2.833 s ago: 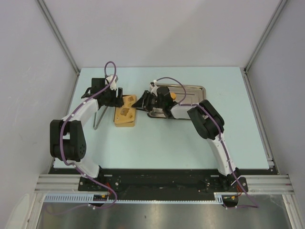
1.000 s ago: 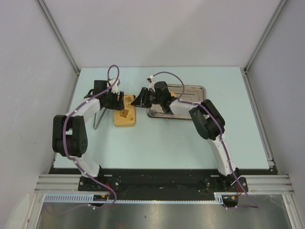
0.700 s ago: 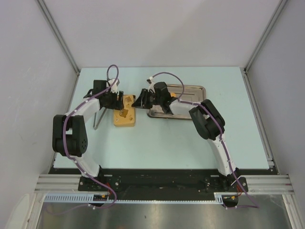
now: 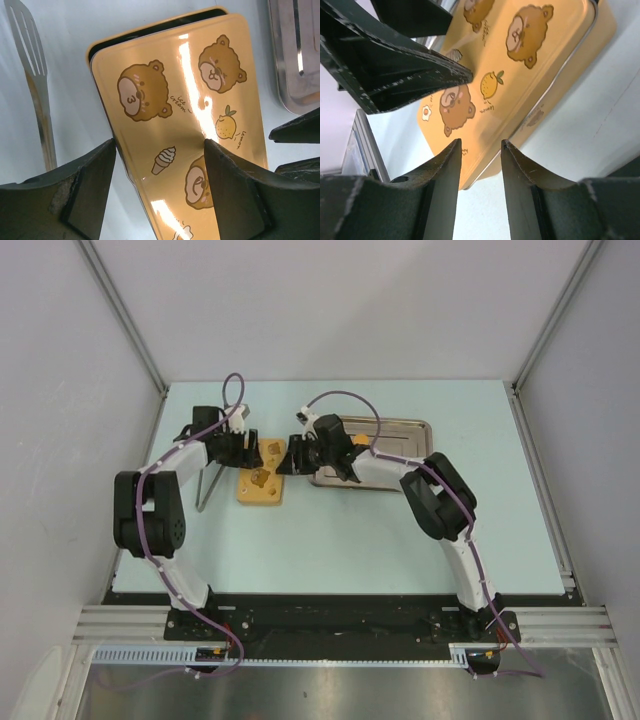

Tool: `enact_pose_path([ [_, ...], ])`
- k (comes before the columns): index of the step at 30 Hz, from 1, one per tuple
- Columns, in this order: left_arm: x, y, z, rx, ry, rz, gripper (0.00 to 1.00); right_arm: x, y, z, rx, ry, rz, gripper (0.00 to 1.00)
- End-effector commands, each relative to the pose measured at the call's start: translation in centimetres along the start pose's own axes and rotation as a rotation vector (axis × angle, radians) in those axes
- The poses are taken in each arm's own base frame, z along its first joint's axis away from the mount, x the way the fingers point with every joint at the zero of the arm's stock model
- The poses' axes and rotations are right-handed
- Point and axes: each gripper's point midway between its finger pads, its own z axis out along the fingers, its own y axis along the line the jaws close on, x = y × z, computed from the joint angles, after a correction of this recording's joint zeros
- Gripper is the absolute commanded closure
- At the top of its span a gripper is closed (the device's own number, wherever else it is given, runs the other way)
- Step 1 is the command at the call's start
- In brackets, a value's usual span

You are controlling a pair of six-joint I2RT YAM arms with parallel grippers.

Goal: Pack the cookies

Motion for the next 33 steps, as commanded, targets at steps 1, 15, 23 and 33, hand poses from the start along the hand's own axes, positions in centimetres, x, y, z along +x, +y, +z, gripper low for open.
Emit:
enact_pose_path([
  [1,-2.1,-0.3,-0.1,0.027,-0.043,0.025,0.25,-2.8,1.3,-0.8,0.005,-0.053,-0.067,0.58],
  [15,-2.8,0.0,0.6,0.03,-0.046,0.018,0.25,-5.1,-2.8,1.2,0.088,-0.056,-0.104,0.48],
  [23,-3.2,0.2,0.8,0.032,-0.048,0.017,0.25,-5.9,-5.0,2.3,0.117,-0.069,-0.13,0.37],
  [33,-2.9,0.4,1.2,0.034,-0.04,0.018,0.26,-7.3,-6.4,3.4,0.109,-0.097,-0.129,0.31],
])
